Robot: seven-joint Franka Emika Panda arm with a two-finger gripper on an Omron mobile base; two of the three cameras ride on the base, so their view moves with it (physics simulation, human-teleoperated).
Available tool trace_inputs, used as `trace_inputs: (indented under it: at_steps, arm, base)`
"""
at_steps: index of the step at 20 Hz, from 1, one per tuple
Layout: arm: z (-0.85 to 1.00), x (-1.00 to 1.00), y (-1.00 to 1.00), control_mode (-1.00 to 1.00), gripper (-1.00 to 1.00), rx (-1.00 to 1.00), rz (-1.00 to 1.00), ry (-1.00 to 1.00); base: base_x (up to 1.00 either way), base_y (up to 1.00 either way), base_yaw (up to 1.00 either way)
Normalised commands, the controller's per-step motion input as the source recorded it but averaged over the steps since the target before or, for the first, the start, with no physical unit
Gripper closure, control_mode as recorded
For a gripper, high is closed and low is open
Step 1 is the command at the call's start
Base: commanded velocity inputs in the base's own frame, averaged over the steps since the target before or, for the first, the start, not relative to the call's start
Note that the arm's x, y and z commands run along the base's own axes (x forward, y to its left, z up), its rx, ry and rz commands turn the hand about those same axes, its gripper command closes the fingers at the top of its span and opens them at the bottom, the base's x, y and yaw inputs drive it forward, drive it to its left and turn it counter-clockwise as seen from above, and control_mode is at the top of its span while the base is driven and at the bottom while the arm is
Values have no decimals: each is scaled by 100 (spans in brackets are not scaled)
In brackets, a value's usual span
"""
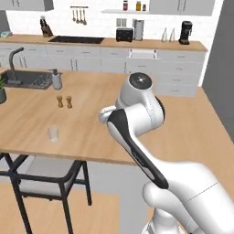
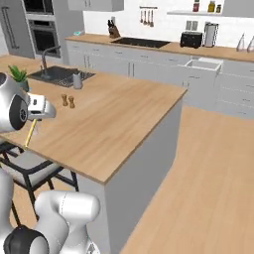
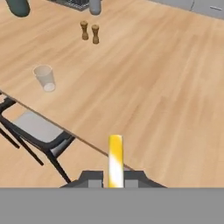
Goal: Take a straw from the drawer in front and place it inside the glass cup on the dining counter.
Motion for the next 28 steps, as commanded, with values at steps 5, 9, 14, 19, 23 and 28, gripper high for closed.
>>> trace_inputs:
  at_steps: [5,9,14,19,23,28]
  arm:
    - [0,0,0,100,100,0,0,0]
    - [0,0,0,100,100,0,0,0]
    - [0,0,0,100,100,0,0,0]
    - [0,0,0,100,100,0,0,0]
    - [0,0,0,100,100,0,0,0]
    - [0,0,0,100,100,0,0,0]
  base:
    - [-5,93,-57]
    - [-36,90,-56]
    - [-78,85,-53]
    - [-58,81,-41]
    - [12,71,-4]
    - [48,27,9]
